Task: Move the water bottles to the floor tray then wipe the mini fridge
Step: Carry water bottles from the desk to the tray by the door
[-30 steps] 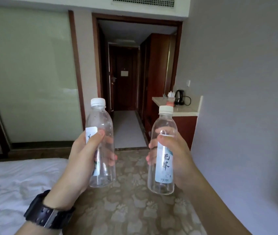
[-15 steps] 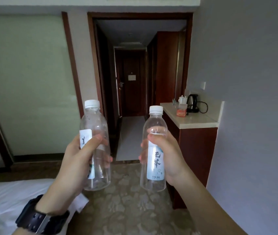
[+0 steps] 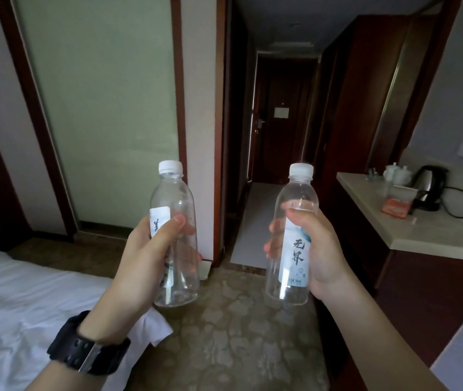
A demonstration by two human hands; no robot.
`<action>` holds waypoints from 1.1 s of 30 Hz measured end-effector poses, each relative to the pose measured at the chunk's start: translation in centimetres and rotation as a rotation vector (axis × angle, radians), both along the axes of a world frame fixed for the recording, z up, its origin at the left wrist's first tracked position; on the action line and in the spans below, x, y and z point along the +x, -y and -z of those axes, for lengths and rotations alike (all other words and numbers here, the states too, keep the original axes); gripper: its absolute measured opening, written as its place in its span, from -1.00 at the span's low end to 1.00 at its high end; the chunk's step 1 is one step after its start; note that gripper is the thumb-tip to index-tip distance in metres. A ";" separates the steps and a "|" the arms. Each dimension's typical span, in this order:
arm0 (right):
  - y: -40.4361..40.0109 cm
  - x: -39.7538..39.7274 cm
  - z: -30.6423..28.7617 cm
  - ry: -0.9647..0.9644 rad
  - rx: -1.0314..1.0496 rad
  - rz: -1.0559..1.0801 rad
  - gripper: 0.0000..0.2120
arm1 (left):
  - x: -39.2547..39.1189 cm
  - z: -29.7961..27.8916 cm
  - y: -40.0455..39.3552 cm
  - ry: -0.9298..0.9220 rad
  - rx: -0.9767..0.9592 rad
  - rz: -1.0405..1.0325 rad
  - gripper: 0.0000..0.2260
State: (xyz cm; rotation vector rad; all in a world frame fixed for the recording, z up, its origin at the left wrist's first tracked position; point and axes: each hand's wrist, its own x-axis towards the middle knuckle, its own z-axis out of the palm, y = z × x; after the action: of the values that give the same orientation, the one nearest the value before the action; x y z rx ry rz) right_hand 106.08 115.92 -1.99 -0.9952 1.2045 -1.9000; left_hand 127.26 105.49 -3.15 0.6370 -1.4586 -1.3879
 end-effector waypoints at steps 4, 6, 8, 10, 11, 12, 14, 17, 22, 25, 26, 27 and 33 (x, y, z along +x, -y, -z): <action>9.9 -2.9 0.8 -0.037 0.004 0.000 -0.70 | -2.5 1.2 10.1 -0.045 0.026 -0.002 -0.66; 15.1 -4.2 0.8 -0.037 0.008 0.005 -0.71 | -3.8 1.3 15.5 -0.043 0.032 -0.014 -0.63; 20.2 -5.7 0.4 -0.033 0.020 0.017 -0.70 | -5.3 1.0 20.8 -0.009 0.009 -0.035 -0.60; 24.7 -7.0 -0.2 -0.032 0.026 0.023 -0.70 | -6.7 0.6 25.5 0.032 -0.018 -0.043 -0.58; 26.6 -7.7 -0.4 -0.027 0.022 0.027 -0.70 | -7.5 0.5 27.7 0.038 -0.027 -0.040 -0.58; 28.5 -8.5 -0.6 -0.020 0.019 0.033 -0.71 | -8.3 0.4 29.8 0.039 -0.030 -0.037 -0.58; 31.7 -10.1 -0.6 -0.005 0.027 0.046 -0.72 | -9.9 0.4 33.4 0.035 -0.016 -0.031 -0.56; 36.3 -12.7 0.0 0.034 0.040 0.050 -0.69 | -12.5 0.9 37.8 0.034 0.001 -0.028 -0.57; 44.9 -17.1 1.9 0.061 0.050 0.004 -0.72 | -17.1 2.2 45.2 0.060 0.016 -0.058 -0.43; 50.6 -20.5 3.4 0.063 0.051 -0.038 -0.70 | -20.5 2.9 49.7 0.064 0.010 -0.083 -0.47; 52.6 -21.8 3.8 0.068 0.049 -0.052 -0.69 | -21.8 3.0 51.3 0.063 0.004 -0.091 -0.50; 54.7 -23.2 4.2 0.075 0.047 -0.065 -0.68 | -23.1 3.0 52.9 0.066 -0.002 -0.101 -0.54; 67.5 -29.8 4.8 0.112 0.059 -0.180 -0.65 | -30.6 2.9 63.1 0.112 -0.010 -0.178 -0.57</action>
State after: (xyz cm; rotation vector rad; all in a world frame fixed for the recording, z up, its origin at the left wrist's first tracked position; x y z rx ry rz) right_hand 76.24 48.40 -6.82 -0.9211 1.0631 -1.7458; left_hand 96.70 42.40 -6.09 0.8290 -1.4576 -1.2232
